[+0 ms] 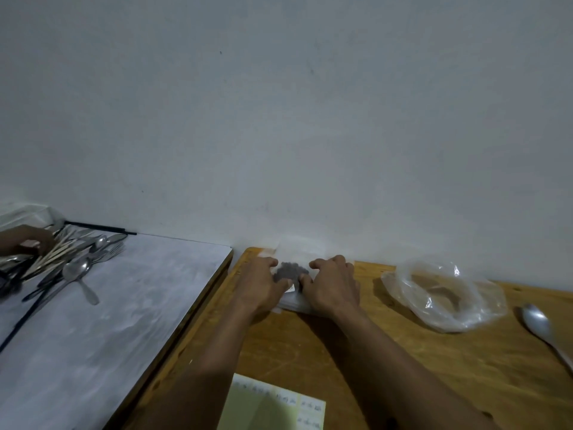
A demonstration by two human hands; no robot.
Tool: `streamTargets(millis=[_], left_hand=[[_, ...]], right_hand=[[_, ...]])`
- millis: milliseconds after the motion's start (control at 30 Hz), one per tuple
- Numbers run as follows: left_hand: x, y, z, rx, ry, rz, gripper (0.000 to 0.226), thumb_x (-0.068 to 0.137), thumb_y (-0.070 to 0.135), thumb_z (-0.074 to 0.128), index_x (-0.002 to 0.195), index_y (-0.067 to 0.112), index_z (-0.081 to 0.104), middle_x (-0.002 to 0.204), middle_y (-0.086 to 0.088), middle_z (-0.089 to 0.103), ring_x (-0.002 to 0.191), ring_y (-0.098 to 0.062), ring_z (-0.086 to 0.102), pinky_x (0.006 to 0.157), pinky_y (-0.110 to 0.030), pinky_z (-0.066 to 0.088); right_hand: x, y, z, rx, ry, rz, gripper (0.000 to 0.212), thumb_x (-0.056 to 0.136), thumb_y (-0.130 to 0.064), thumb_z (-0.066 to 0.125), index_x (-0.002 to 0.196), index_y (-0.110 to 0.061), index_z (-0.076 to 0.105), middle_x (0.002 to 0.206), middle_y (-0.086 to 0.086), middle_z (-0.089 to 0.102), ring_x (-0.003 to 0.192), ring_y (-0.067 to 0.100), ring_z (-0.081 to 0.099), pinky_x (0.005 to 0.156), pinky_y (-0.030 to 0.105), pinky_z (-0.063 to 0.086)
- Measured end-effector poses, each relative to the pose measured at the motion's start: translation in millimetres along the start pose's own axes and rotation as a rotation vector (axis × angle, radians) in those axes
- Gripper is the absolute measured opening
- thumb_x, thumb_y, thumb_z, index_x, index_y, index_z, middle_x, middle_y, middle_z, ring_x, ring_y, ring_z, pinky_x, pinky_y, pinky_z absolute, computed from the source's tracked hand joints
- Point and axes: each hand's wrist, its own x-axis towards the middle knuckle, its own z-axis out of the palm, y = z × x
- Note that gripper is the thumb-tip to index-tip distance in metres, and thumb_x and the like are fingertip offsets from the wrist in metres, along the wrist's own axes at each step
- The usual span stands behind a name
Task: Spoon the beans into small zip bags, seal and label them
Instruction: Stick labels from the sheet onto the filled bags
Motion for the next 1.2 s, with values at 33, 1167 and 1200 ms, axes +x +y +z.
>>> streamTargets(millis=[33, 1167, 1200], left_hand=[[-0.2, -0.3, -0.1, -0.003, 0.006, 0.004, 0.063, 0.091, 0.031, 0.074, 0.145, 0.010, 0.050, 0.149, -0.008, 0.054, 0.130, -0.024, 0.055, 0.099, -0.030, 0.045], [25.6, -15.2, -5.1, 0.163, -0.127, 0.107, 0.074, 0.083, 0.045, 0.070, 0.149, 0.029, 0.042, 0.157, -0.003, 0.038, 0.145, -0.024, 0.033, 0.117, -0.046, 0.035], [28.9, -13.5, -5.1, 0.215, -0.163, 0.100, 0.077, 0.082, 0.049, 0.065, 0.152, 0.034, 0.037, 0.161, -0.003, 0.031, 0.148, -0.026, 0.026, 0.119, -0.048, 0.030]], right_hand=[[-0.7, 0.6, -0.1, 0.005, 0.004, -0.009, 0.047, 0.094, -0.046, 0.058, 0.137, -0.025, 0.056, 0.140, 0.006, 0.044, 0.132, 0.026, 0.037, 0.102, 0.046, 0.040], [54.5, -15.8, 8.1, 0.058, 0.081, 0.035, 0.017, 0.092, -0.026, 0.061, 0.093, -0.014, 0.074, 0.115, 0.007, 0.059, 0.116, 0.028, 0.044, 0.087, 0.042, 0.045], [55.0, -14.6, 10.0, 0.033, 0.075, 0.021, 0.019, 0.093, -0.027, 0.062, 0.099, -0.014, 0.074, 0.119, 0.007, 0.058, 0.118, 0.029, 0.043, 0.090, 0.044, 0.045]])
